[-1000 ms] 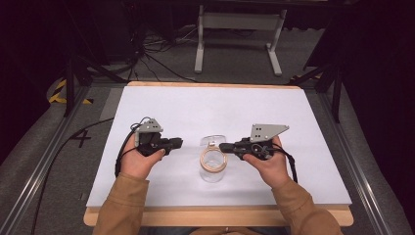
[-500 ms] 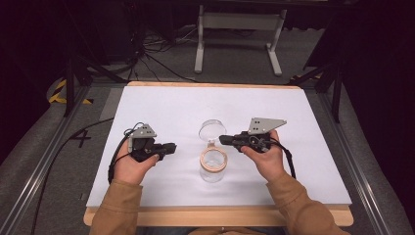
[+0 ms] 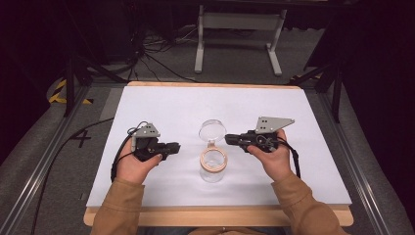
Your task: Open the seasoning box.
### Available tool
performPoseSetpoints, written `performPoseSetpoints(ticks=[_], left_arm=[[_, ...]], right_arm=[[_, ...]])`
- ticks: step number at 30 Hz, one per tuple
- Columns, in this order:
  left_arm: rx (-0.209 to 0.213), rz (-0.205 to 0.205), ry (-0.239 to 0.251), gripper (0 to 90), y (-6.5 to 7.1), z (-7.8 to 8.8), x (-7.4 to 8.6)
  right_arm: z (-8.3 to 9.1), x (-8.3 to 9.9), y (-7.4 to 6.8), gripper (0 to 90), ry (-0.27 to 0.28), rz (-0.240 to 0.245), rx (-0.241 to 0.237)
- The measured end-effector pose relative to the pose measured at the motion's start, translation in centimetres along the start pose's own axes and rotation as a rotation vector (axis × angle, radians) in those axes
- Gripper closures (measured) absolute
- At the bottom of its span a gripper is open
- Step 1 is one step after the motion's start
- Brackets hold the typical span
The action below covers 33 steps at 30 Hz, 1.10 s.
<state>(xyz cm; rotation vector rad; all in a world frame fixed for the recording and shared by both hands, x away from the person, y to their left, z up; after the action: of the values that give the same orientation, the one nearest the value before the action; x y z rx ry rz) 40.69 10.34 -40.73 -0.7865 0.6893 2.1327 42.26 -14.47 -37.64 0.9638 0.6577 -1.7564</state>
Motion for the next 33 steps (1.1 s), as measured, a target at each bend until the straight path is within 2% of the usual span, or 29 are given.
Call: performPoseSetpoints(ticks=[4,15,19,23,24,25,26,27,28,31,33], left_arm=[[0.020,-0.031,-0.010,78.1,0.3,0.3,-0.4],[0.041,-0.030,-0.034,68.5,-0.3,0.6,-0.9],[0.024,-0.027,-0.037,66.6,-1.0,1.0,-1.2],[-0.025,0.012,-0.067,64.3,-2.5,1.0,-0.9],[-0.025,0.012,-0.067,64.1,-2.5,1.0,-0.9],[-0.027,0.020,-0.069,63.6,-2.9,1.0,-0.8],[-0.023,0.031,-0.066,63.6,-3.0,1.0,-0.8],[-0.017,0.039,-0.066,63.3,-3.2,1.0,-0.8],[-0.018,0.040,-0.061,63.0,-3.4,1.0,-0.8],[-0.022,0.050,-0.073,62.2,-3.7,0.8,-0.6],[-0.043,0.059,-0.095,61.9,-4.3,0.6,-0.3]], right_arm=[[1.3,0.5,0.4,79.8,-0.026,-0.002,0.007],[4.7,2.1,2.2,74.2,-0.053,-0.065,0.081],[5.8,3.0,2.9,72.8,-0.072,-0.086,0.124],[7.2,4.1,3.8,69.1,-0.099,-0.112,0.180],[7.2,4.1,3.8,69.1,-0.099,-0.112,0.180],[7.9,4.9,4.4,65.8,-0.130,-0.122,0.218],[7.9,4.9,4.4,65.8,-0.130,-0.122,0.218],[8.2,5.3,4.7,64.1,-0.149,-0.132,0.233],[8.8,6.1,5.4,62.7,-0.185,-0.137,0.267],[9.3,6.7,6.0,61.8,-0.194,-0.159,0.287],[9.9,7.3,6.6,60.8,-0.197,-0.184,0.298]])
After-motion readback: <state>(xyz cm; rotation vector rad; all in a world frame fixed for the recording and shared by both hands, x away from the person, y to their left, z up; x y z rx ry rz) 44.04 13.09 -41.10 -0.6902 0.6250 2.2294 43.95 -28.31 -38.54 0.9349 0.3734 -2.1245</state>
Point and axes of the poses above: each handheld gripper's, and its own axes: z roughly backward along the jaws, x roughly out of its underside, y roughly to its right, the point moved 7 cm from there along -z, roughly forward along the jaws, and after that the axes turned 10 degrees about -y, right-handed, at the moved point
